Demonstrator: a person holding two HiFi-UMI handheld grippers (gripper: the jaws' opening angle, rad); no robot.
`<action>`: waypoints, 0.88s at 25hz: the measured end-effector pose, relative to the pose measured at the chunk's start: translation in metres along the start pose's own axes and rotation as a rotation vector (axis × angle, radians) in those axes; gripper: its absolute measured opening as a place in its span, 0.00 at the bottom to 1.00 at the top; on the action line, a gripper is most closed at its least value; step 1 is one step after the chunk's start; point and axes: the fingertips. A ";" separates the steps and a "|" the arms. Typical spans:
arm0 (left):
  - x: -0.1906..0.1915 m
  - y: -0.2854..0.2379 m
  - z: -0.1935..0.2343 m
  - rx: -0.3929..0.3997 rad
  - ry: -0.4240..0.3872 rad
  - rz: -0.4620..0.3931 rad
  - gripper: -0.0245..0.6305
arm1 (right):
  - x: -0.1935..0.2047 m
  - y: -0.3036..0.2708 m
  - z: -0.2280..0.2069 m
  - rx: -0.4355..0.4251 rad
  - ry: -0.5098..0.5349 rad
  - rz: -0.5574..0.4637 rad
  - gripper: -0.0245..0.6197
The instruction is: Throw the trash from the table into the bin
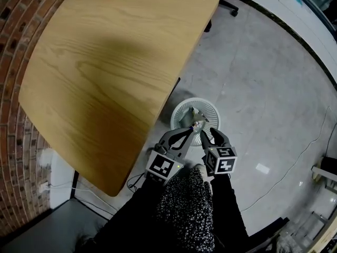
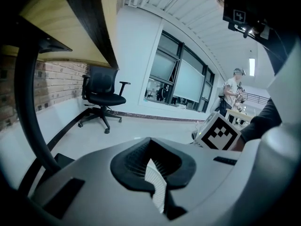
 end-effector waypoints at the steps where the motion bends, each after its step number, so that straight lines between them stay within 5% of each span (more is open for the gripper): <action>1: -0.003 0.003 0.000 -0.003 0.001 -0.001 0.05 | -0.004 0.004 0.001 0.000 0.003 -0.006 0.27; 22: -0.118 0.098 -0.039 -0.034 -0.078 -0.086 0.05 | -0.113 0.148 0.063 -0.082 0.061 -0.176 0.24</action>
Point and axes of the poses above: the fingertips, and each gripper's own axes: y backward along the fingers, z to its left, x out of its underside, and after that the axes turned 13 degrees about z, right-handed
